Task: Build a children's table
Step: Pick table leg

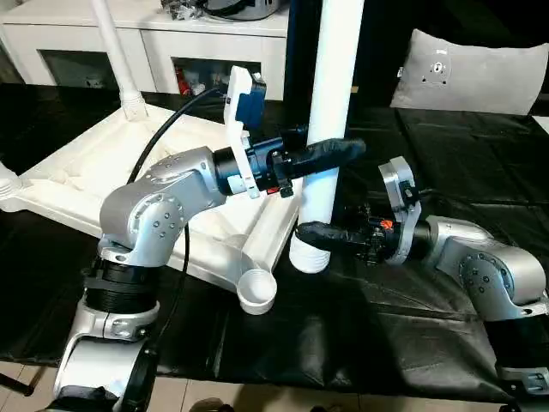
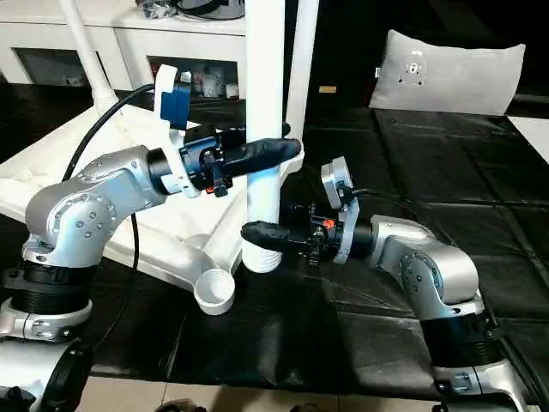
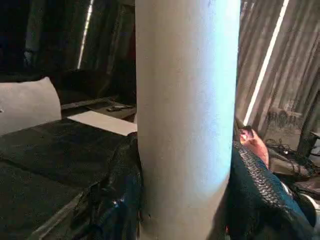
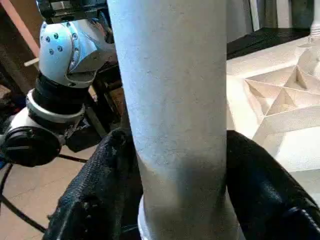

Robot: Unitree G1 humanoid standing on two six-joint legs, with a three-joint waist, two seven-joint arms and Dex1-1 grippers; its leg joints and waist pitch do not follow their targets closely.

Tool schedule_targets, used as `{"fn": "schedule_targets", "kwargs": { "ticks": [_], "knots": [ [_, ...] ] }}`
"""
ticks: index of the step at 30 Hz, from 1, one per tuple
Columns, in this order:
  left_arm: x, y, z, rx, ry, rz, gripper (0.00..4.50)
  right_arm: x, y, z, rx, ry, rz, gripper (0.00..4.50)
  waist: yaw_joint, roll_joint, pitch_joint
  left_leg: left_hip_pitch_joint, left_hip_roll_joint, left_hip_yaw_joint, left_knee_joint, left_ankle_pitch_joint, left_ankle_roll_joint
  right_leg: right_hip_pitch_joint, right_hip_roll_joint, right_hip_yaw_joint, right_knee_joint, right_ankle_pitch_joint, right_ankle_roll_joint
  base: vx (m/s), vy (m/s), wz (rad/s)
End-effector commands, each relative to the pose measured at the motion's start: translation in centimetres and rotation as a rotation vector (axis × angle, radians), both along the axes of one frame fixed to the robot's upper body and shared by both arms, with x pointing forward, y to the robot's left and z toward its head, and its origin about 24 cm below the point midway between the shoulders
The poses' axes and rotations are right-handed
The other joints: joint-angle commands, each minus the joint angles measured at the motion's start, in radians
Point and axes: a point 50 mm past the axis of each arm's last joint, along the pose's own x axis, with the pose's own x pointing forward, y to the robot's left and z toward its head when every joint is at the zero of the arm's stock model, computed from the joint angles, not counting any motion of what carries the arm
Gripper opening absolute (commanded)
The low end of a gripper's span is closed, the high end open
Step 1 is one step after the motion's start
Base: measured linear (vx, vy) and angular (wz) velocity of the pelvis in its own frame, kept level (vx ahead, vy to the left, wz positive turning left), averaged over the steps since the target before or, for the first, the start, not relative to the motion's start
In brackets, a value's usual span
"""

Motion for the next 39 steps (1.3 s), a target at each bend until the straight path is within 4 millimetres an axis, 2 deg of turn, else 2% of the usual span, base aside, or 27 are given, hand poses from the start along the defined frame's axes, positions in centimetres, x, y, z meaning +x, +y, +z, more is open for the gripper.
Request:
{"fn": "schedule_targets", "kwargs": {
  "ticks": [1,7,10,14,17,18,23,27,30,33,34,37,38,39],
  "knots": [
    [-0.2,0.1,0.4,0.006,-0.021,-0.012,1.86,-0.5,0.1,0.3,0.008,-0.004,0.033,2.51,0.005,-0.004,-0.069,-0.001,0.056,-0.013,-0.075,-0.079,0.04,0.068,-0.074,0.048,-0.077,-0.299,-0.177,0.0,0.0,0.0],
    [-0.1,0.2,0.2,0.015,-0.021,0.0,1.86,-0.6,0.3,0.3,0.012,0.0,0.035,2.04,0.009,-0.004,-0.071,-0.001,0.057,-0.013,-0.074,-0.063,0.044,0.068,-0.074,0.048,-0.073,-0.269,-0.18,0.0,0.0,0.0],
    [-0.1,0.2,0.1,0.018,-0.021,0.005,1.86,-0.7,0.4,0.2,0.011,0.0,0.034,1.99,0.009,-0.005,-0.071,-0.002,0.057,-0.013,-0.074,-0.057,0.046,0.069,-0.074,0.047,-0.072,-0.261,-0.184,0.0,0.0,0.0],
    [0.0,0.2,0.0,0.021,-0.019,0.016,1.86,-0.6,0.5,0.1,0.007,-0.009,0.021,1.95,0.01,-0.005,-0.069,-0.001,0.056,-0.013,-0.075,-0.074,0.039,0.068,-0.075,0.047,-0.078,-0.305,-0.17,0.0,0.0,0.0],
    [0.2,0.3,-0.2,0.03,-0.015,0.041,1.86,-0.4,0.6,0.1,0.006,-0.023,-0.004,1.95,0.01,-0.004,-0.07,-0.001,0.057,-0.013,-0.075,-0.073,0.036,0.067,-0.074,0.047,-0.077,-0.304,-0.166,0.0,0.0,0.0],
    [0.4,0.4,-0.5,0.043,0.001,0.06,2.42,-0.2,0.6,0.2,0.001,-0.041,-0.031,1.95,0.01,-0.005,-0.07,-0.002,0.056,-0.013,-0.075,-0.073,0.035,0.067,-0.074,0.047,-0.077,-0.302,-0.166,0.0,0.0,0.0],
    [0.7,0.8,-0.4,0.018,0.003,0.11,2.78,0.6,0.9,0.2,-0.016,-0.097,-0.117,1.93,0.009,-0.004,-0.071,-0.001,0.056,-0.013,-0.076,-0.067,0.027,0.067,-0.074,0.047,-0.075,-0.285,-0.164,0.0,0.0,0.0],
    [1.6,1.3,-0.9,0.064,-0.093,0.273,2.98,1.8,1.3,0.2,-0.03,-0.155,-0.261,1.93,0.007,-0.004,-0.071,-0.001,0.058,-0.014,-0.078,-0.069,0.023,0.065,-0.074,0.048,-0.076,-0.28,-0.153,0.0,0.0,0.0],
    [1.8,1.4,-1.2,0.083,-0.115,0.327,3.17,2.2,1.7,0.2,-0.041,-0.172,-0.317,1.93,0.005,-0.002,-0.072,0.0,0.058,-0.014,-0.078,-0.063,0.018,0.066,-0.073,0.049,-0.071,-0.256,-0.153,0.0,0.0,0.0],
    [2.0,0.8,-1.8,0.097,-0.138,0.453,3.17,3.1,2.5,0.1,-0.051,-0.205,-0.441,1.93,0.003,-0.002,-0.072,-0.002,0.059,-0.014,-0.079,-0.06,0.013,0.065,-0.075,0.049,-0.069,-0.239,-0.158,0.0,0.0,0.0],
    [2.1,0.6,-2.0,0.101,-0.137,0.488,3.17,3.3,2.8,0.0,-0.051,-0.213,-0.475,1.93,0.001,-0.005,-0.072,-0.001,0.059,-0.013,-0.079,-0.067,0.009,0.065,-0.075,0.049,-0.071,-0.242,-0.158,0.0,0.0,0.0],
    [2.3,-0.2,-3.0,0.125,-0.12,0.572,3.17,3.6,3.2,-0.1,-0.043,-0.217,-0.536,1.93,0.002,-0.002,-0.073,0.001,0.059,-0.013,-0.079,-0.078,0.011,0.065,-0.075,0.05,-0.069,-0.242,-0.152,0.0,0.0,0.0],
    [2.4,-0.3,-3.1,0.126,-0.116,0.582,3.01,3.7,3.3,-0.1,-0.041,-0.216,-0.545,1.93,-0.001,-0.004,-0.071,-0.004,0.057,-0.013,-0.08,-0.072,0.013,0.066,-0.073,0.05,-0.07,-0.234,-0.15,0.0,0.0,0.0],
    [2.4,-0.6,-3.4,0.123,-0.103,0.615,3.01,3.8,3.5,-0.2,-0.042,-0.216,-0.564,1.93,-0.001,-0.005,-0.073,-0.003,0.057,-0.013,-0.08,-0.069,0.014,0.067,-0.074,0.051,-0.07,-0.229,-0.151,0.0,0.0,0.0]
  ]
}}
